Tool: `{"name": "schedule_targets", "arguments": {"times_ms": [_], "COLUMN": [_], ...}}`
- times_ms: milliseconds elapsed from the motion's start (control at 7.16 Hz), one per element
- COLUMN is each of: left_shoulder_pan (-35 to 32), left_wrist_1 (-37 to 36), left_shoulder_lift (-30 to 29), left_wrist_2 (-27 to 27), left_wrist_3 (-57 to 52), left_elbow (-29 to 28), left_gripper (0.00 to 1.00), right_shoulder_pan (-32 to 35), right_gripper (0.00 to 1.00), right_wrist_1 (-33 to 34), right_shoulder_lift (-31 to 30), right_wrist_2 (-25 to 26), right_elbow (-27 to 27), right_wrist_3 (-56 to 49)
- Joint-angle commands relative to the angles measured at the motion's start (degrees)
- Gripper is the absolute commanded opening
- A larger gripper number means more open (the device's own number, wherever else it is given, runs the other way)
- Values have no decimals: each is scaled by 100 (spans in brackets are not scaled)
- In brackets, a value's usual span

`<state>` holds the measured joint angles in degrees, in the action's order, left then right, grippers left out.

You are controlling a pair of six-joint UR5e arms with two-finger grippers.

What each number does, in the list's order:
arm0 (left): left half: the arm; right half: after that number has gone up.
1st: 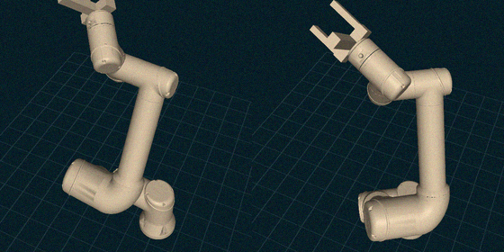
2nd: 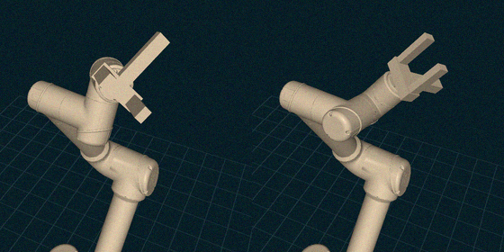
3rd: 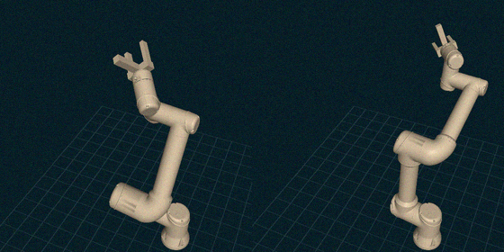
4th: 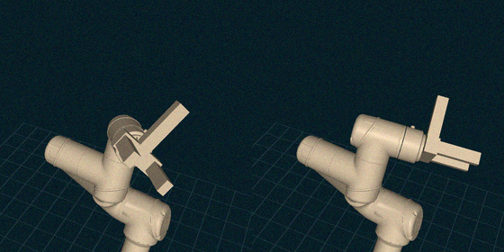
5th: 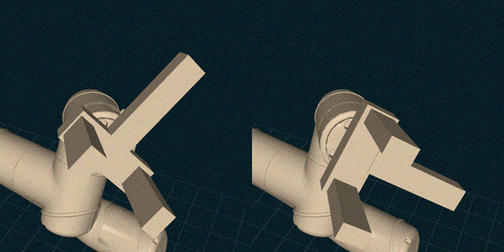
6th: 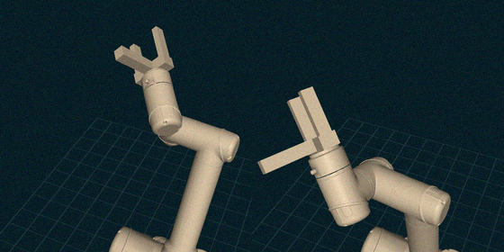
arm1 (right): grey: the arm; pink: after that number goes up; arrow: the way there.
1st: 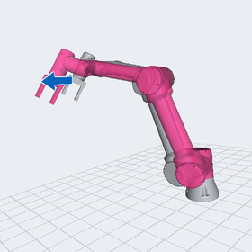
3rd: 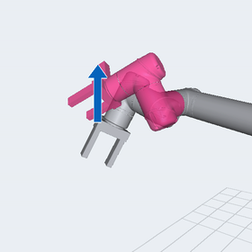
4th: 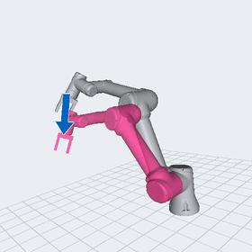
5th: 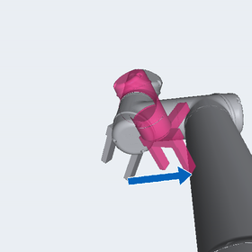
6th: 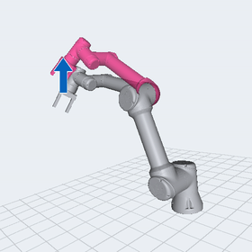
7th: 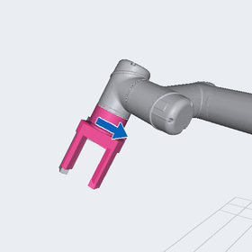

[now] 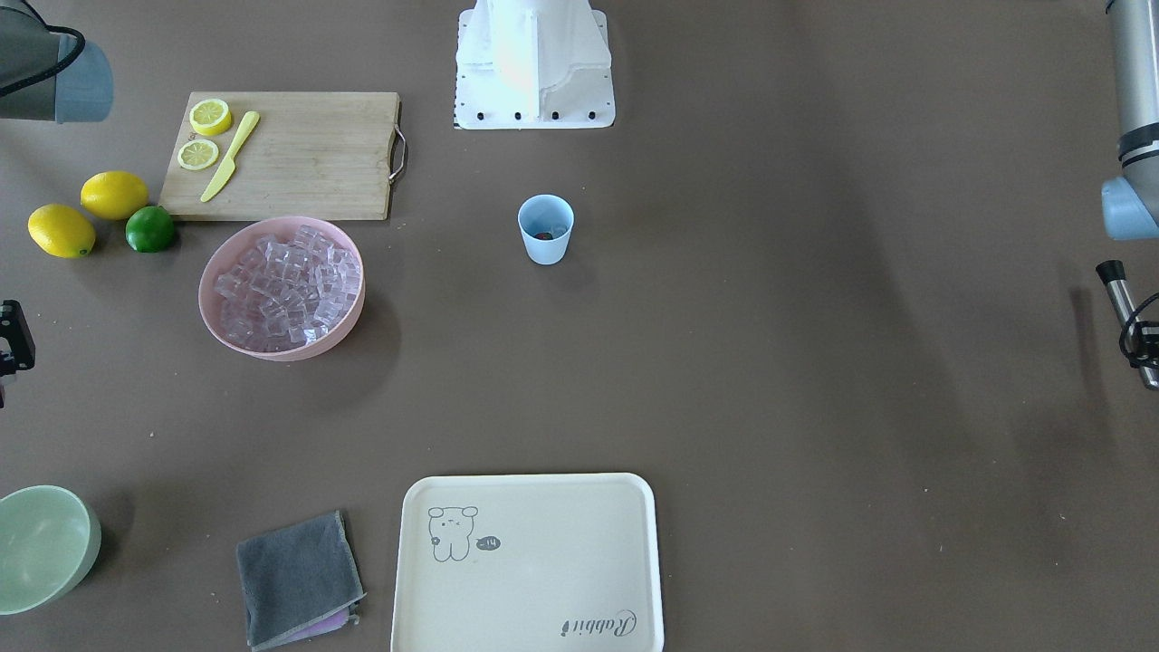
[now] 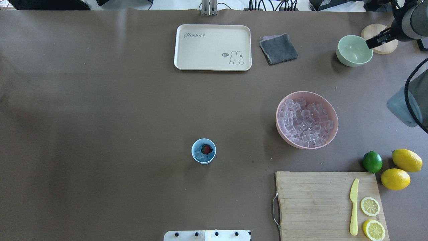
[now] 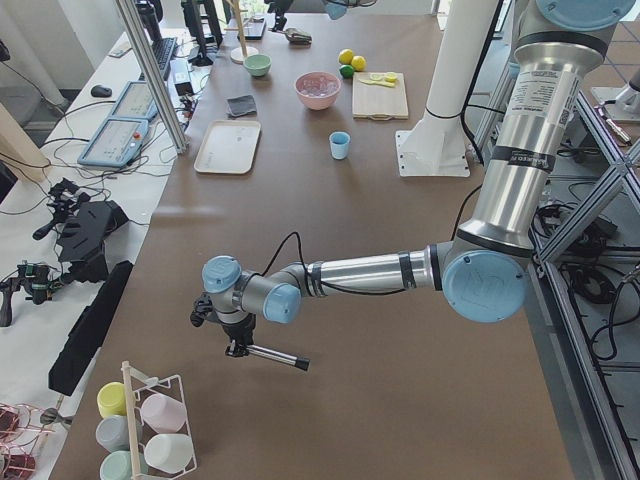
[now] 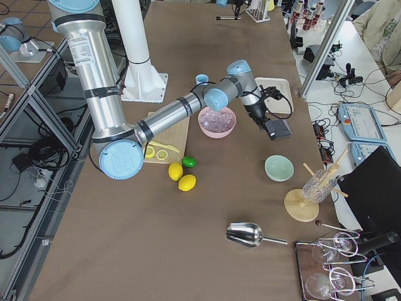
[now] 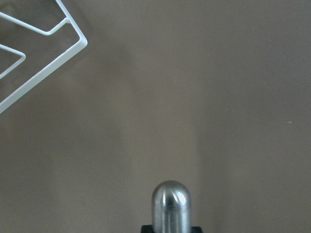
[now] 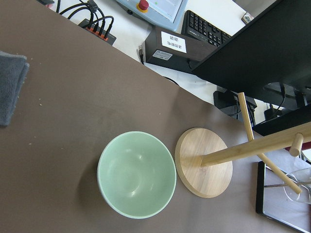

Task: Mash ice and strawberries in cup

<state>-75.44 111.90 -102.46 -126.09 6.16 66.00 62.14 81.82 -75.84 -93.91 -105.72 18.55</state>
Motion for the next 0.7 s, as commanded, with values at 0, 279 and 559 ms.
{"name": "schedule_targets", "arguments": {"times_ms": [0, 279, 559], "left_shoulder_pan": [82, 82, 91], "left_wrist_1": [-1, -19, -45], "left_shoulder_lift": [121, 130, 130], "left_wrist_2": [-3, 6, -3], "left_wrist_3": [-1, 8, 52], "left_elbow": [62, -8, -43], "left_gripper": [0, 0, 0], "right_shoulder_pan": [0, 0, 0], "right_gripper": [100, 100, 100], "right_wrist_1": [-8, -8, -8], "right_shoulder_lift": [-36, -45, -45], "right_wrist_2": [-93, -84, -75], "right_elbow": [-2, -2, 24], "right_wrist_3": [8, 8, 8]}}
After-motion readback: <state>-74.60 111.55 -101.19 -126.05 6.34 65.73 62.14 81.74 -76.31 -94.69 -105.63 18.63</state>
